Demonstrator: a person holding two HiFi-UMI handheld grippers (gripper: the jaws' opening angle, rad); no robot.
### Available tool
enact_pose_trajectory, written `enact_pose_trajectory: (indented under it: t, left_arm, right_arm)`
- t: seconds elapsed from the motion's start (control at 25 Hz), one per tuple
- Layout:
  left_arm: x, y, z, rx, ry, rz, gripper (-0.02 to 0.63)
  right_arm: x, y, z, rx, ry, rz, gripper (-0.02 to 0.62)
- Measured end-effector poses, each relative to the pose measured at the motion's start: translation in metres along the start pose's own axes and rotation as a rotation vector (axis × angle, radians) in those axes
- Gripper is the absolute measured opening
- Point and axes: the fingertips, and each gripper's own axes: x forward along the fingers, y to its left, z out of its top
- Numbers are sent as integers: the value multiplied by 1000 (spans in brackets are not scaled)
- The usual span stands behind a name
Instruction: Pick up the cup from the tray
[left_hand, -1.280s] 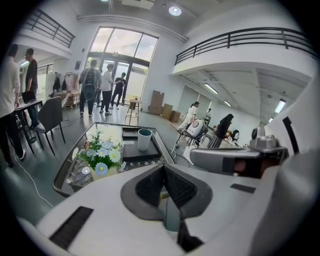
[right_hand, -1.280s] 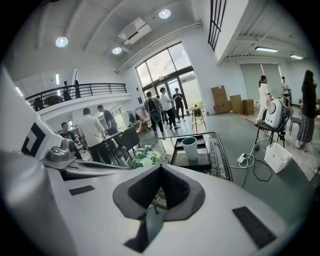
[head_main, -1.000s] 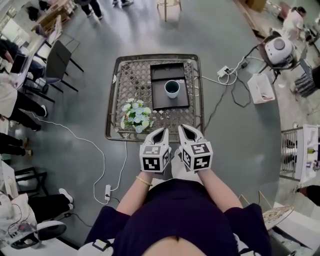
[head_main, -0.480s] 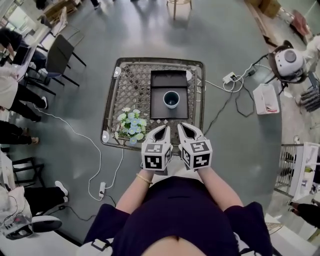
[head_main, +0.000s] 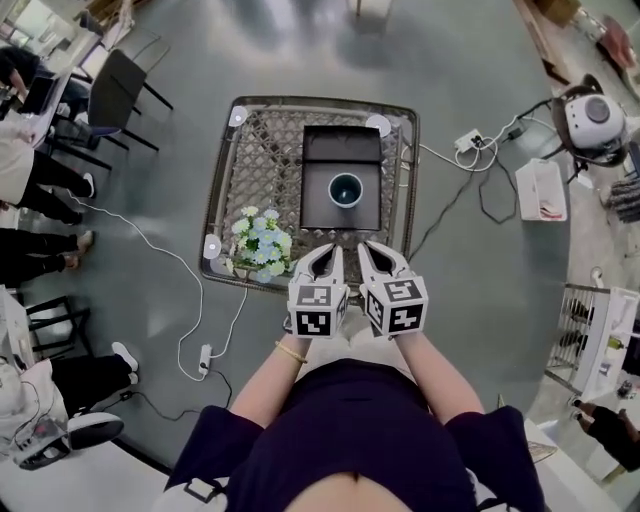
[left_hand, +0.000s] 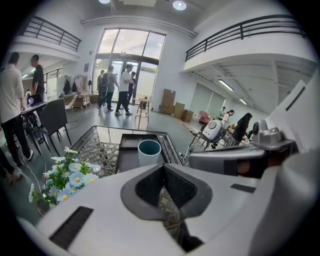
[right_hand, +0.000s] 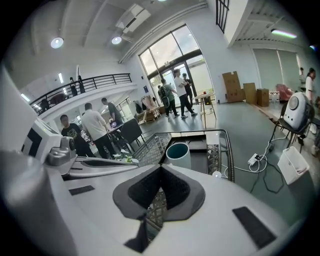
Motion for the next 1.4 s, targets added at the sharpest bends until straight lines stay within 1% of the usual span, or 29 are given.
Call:
enact_pose_trajectory:
  t: [0.16, 0.4, 0.6, 0.72, 0.76, 0.8, 0.84, 0.88, 1.0, 1.12, 1.24, 1.4]
  left_arm:
    - [7, 5, -8, -11, 36, -8, 8]
    - [25, 17, -14, -15, 49, -16, 8]
    - [50, 26, -22, 2, 70, -63, 9]
    - [69, 33, -29, 25, 70, -58, 15]
    - [75, 35, -30, 32, 68, -53, 29]
    - [82, 36, -31, 33, 66, -54, 73]
    - [89, 37, -31, 28, 66, -60, 136]
    - [96, 37, -32, 22, 70, -68, 182]
    - [117, 37, -41, 39, 95, -90, 280]
    - [139, 35, -44, 77, 103, -102, 337]
    - [161, 39, -41, 98, 104, -96, 375]
    - [184, 43, -34, 91, 87, -94, 393]
  right_arm:
    - [6, 1, -5, 17, 21, -7, 9]
    - [20, -5, -8, 53, 29, -34, 9]
    - [36, -13, -11, 79, 34, -70, 9]
    - [45, -19, -16, 100, 50, -81, 9]
    - [48, -20, -17, 108, 54, -83, 8]
    - [50, -23, -17, 115, 57, -86, 9]
    - [52, -25, -17, 121, 60, -89, 9]
    - [54, -26, -18, 127, 62, -92, 9]
    - [60, -30, -22, 139, 71, -98, 9]
    - [65, -36, -26, 155, 73, -109, 9]
    - [68, -44, -29, 179, 69, -124, 9]
    - [70, -53, -33, 192, 71, -143, 9]
